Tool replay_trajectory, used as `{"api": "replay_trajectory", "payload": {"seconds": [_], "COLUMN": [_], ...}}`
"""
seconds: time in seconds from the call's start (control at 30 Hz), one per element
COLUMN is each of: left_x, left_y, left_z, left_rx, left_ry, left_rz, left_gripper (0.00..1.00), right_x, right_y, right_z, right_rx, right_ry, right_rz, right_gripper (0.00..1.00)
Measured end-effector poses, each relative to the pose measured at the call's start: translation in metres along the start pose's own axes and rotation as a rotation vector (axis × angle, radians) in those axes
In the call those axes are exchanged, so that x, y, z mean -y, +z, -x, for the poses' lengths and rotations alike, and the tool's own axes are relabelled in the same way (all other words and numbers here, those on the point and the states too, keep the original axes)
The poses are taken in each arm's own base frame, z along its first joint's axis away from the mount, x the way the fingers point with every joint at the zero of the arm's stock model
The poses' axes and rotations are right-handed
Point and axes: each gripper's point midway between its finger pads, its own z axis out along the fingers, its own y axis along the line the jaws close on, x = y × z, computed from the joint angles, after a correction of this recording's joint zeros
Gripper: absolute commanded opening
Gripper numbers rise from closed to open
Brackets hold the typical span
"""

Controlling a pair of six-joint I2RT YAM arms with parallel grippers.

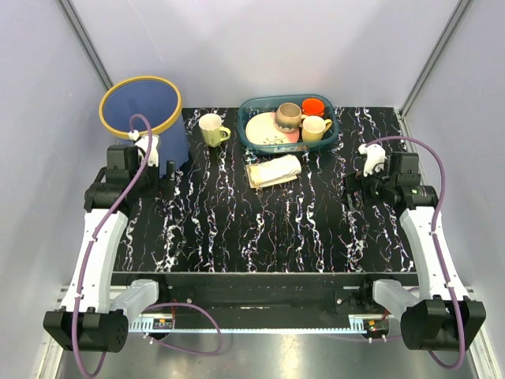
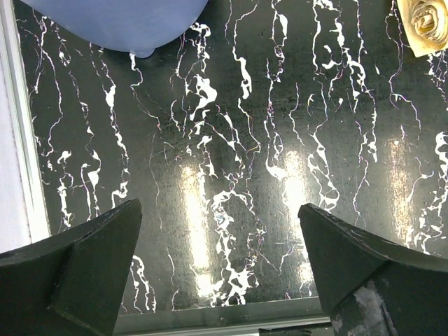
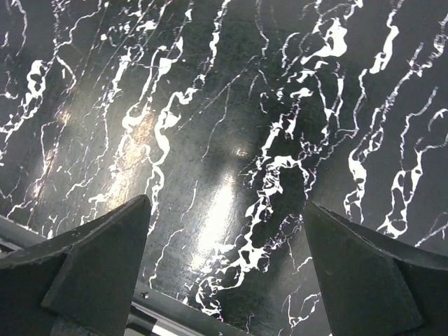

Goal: Put the trash bags into the trash bin

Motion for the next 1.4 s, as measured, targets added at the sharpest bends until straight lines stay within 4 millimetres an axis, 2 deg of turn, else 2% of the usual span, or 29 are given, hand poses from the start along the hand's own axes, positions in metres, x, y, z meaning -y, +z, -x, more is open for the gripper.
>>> {"api": "replay_trajectory", "payload": {"seconds": [0.13, 0.23, 0.37, 0.47, 0.6, 0.8, 0.93, 1.07, 1.17, 1.33, 1.4], "left_x": [0.002, 0.008, 0.019, 0.027, 0.038, 0.055, 0.067, 0.076, 0.08, 0.085, 0.086], "left_y": [0.001, 0.0, -0.003, -0.008, -0.018, -0.022, -0.022, -0.019, -0.019, -0.021, -0.021], "left_z": [-0.002, -0.001, 0.0, 0.001, 0.008, 0.012, 0.007, 0.002, -0.001, -0.002, -0.002], "left_rx": [-0.004, 0.002, 0.028, 0.057, 0.114, 0.14, 0.128, 0.104, 0.09, 0.086, 0.084], "left_ry": [0.024, 0.046, 0.065, 0.072, 0.089, 0.096, 0.08, 0.057, 0.043, 0.029, 0.024], "left_rz": [-0.02, -0.055, -0.119, -0.16, -0.224, -0.324, -0.394, -0.448, -0.473, -0.498, -0.503], "left_gripper": [0.99, 0.99, 0.99, 0.99, 0.99, 0.99, 0.99, 0.99, 0.99, 0.99, 0.99], "right_x": [-0.006, -0.012, -0.043, -0.065, -0.092, -0.117, -0.131, -0.139, -0.136, -0.132, -0.131], "right_y": [0.005, 0.014, 0.038, 0.055, 0.084, 0.141, 0.181, 0.213, 0.233, 0.252, 0.258], "right_z": [0.0, 0.009, 0.023, 0.027, 0.041, 0.071, 0.076, 0.076, 0.077, 0.074, 0.073], "right_rx": [-0.014, -0.036, -0.07, -0.091, -0.104, -0.091, -0.102, -0.114, -0.116, -0.122, -0.124], "right_ry": [-0.045, -0.107, -0.282, -0.409, -0.577, -0.751, -0.855, -0.942, -1.003, -1.07, -1.091], "right_rz": [0.063, 0.107, 0.202, 0.254, 0.312, 0.343, 0.353, 0.362, 0.348, 0.34, 0.339], "right_gripper": [1.0, 1.0, 1.0, 1.0, 0.98, 0.94, 0.9, 0.84, 0.77, 0.72, 0.66]}}
